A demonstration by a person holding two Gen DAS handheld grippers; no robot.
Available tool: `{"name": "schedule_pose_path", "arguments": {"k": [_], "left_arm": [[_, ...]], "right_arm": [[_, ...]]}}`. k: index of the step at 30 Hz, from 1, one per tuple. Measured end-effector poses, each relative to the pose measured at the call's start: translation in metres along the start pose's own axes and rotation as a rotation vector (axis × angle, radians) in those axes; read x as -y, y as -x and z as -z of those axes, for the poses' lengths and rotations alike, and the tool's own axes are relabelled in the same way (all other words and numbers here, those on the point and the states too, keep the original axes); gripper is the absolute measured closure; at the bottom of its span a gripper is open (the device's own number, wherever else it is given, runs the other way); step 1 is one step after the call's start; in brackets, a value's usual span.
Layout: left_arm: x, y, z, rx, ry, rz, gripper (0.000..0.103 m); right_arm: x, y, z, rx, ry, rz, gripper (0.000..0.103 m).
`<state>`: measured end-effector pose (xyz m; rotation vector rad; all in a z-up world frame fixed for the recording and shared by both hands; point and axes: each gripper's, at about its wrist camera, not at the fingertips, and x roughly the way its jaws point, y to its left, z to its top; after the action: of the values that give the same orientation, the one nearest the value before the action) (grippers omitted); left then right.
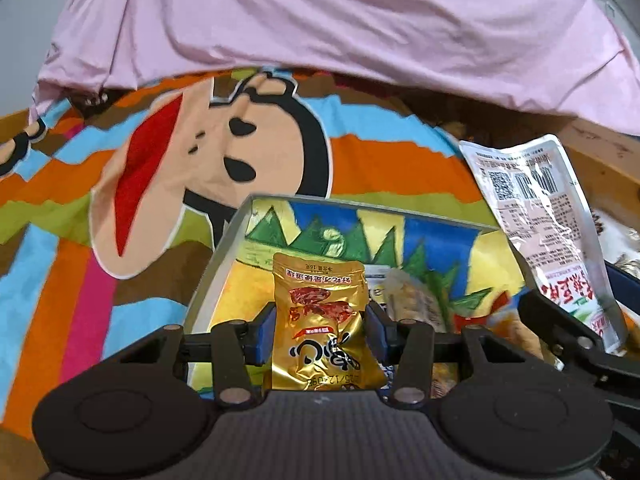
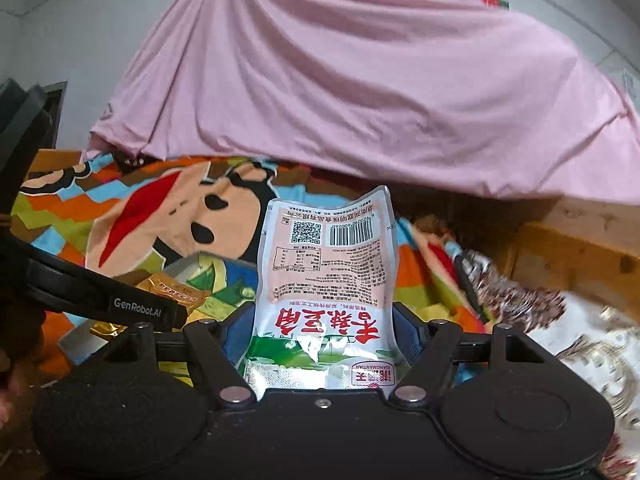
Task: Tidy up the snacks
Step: 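Lift the gold packet with the left tool while the right tool carries the tofu packet over the tray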
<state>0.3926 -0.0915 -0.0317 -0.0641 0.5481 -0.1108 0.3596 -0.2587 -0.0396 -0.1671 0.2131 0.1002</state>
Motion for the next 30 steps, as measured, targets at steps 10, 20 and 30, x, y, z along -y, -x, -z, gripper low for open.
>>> {"name": "schedule_pose_path", "arguments": {"k": [10,20,30], "left_arm": [[-0.007,-0.036,0.011,-0.045,0.086,0.007,0.052],[-0.004,-0.039,0.014,-0.047,0.094,0.012,0.052],[-0.008,-0.043,0.022,-0.053,0.121,0.026,0.047]], "right_arm": [[0.023,-0.027,0.018,-0.085,-0.106,0.023,0.030],[0.024,-0.038,0.024,-0.113,-0.118,0.022,0.027],[0.023,-0.044,0.032,-0.125,-0.108,0.017,0.016]]}}
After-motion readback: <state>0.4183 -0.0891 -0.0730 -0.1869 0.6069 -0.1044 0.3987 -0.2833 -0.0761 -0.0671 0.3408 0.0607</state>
